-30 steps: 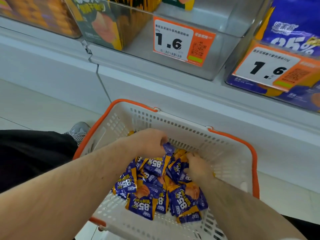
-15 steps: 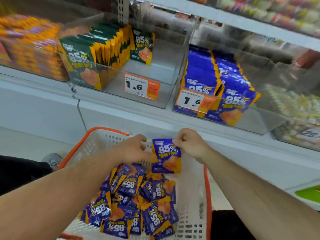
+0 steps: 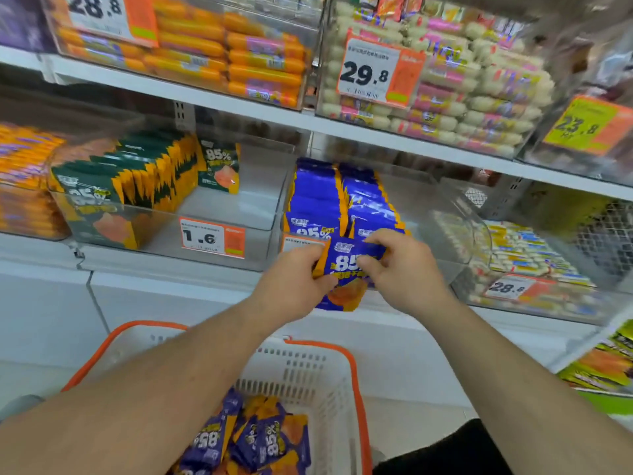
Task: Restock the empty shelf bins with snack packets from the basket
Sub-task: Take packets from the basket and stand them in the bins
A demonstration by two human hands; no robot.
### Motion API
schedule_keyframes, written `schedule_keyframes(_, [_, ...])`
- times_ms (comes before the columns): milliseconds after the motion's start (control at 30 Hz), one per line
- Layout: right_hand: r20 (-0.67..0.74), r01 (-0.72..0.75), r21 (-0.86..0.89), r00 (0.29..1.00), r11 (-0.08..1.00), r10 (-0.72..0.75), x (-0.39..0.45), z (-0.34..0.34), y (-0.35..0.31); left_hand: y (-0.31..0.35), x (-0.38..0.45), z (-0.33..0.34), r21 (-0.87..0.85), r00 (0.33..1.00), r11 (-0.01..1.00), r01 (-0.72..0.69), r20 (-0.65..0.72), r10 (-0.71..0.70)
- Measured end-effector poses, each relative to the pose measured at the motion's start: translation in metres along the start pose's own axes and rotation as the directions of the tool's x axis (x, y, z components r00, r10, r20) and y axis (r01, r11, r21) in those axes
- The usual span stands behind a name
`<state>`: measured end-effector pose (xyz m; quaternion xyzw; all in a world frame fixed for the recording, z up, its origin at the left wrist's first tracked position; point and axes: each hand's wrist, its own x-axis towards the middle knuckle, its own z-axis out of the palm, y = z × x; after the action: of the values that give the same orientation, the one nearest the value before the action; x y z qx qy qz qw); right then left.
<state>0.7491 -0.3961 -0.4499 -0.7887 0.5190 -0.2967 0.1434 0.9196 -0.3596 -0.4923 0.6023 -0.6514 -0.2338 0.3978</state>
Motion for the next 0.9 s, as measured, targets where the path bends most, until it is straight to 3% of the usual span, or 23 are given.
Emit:
schedule_keyframes(100, [-0.218, 0.04, 0.039, 0.975, 0.998, -0.031, 0.013, -0.029, 0.005, 0.006, 0.016, -0.003, 0.155, 0.953, 0.984, -0.086, -0.276, 0.126])
schedule_keyframes(167, [-0.308, 0.055, 0.031, 0.95, 0.998, -0.043, 0.022, -0.045, 0.01, 0.001, 0.024, -0.007, 0.306, 0.916, 0.951, 0.053, -0.394, 0.076])
schedule_keyframes(233, [-0.344, 0.056, -0.019, 0.937, 0.998, -0.059, 0.027, -0.052, 0.016, -0.005, 0.028, -0.011, 0.348, 0.925, 0.916, 0.199, -0.376, -0.058])
schedule_keyframes(300, [-0.367, 0.063, -0.084, 0.926, 0.994, -0.089, 0.032, -0.051, 0.022, -0.013, 0.031, -0.01, 0.354, 0.937, 0.902, 0.248, -0.324, -0.131])
schedule_keyframes(533, [-0.341, 0.041, -0.247, 0.932, 0.968, -0.126, 0.04, -0.027, 0.033, -0.029, 0.028, -0.001, 0.318, 0.935, 0.924, 0.214, -0.342, -0.099])
schedule_keyframes(800, [-0.156, -0.078, -0.292, 0.987, 0.953, 0.033, 0.043, 0.009, 0.042, -0.031, 0.027, -0.005, 0.324, 0.944, 0.927, 0.189, -0.319, -0.081])
schedule_keyframes(900, [-0.161, -0.141, -0.265, 0.982, 0.954, 0.1, 0.043, 0.012, 0.041, -0.028, 0.025, -0.005, 0.326, 0.947, 0.925, 0.197, -0.307, -0.093])
